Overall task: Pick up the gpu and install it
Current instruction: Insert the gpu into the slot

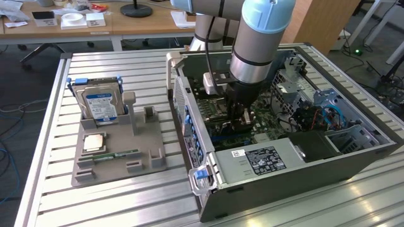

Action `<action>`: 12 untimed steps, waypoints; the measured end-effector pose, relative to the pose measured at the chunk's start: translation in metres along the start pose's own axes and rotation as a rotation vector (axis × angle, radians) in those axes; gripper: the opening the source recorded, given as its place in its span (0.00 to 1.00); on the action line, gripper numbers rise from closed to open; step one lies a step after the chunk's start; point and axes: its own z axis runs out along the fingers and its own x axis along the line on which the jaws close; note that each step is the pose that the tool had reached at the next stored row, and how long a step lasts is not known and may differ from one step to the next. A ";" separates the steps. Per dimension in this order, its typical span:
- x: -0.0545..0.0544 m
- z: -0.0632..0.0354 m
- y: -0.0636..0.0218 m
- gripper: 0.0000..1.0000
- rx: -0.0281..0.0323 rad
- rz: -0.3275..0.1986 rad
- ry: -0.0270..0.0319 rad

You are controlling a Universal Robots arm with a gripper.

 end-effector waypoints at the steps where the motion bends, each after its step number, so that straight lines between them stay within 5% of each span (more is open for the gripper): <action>1: 0.000 0.0000 0.0000 0.39 -0.0001 0.000 0.0000; 3: 0.000 0.0000 0.0000 0.32 0.0000 0.000 0.0000; 12: 0.000 -0.0042 -0.0001 0.32 0.0000 0.000 -0.0003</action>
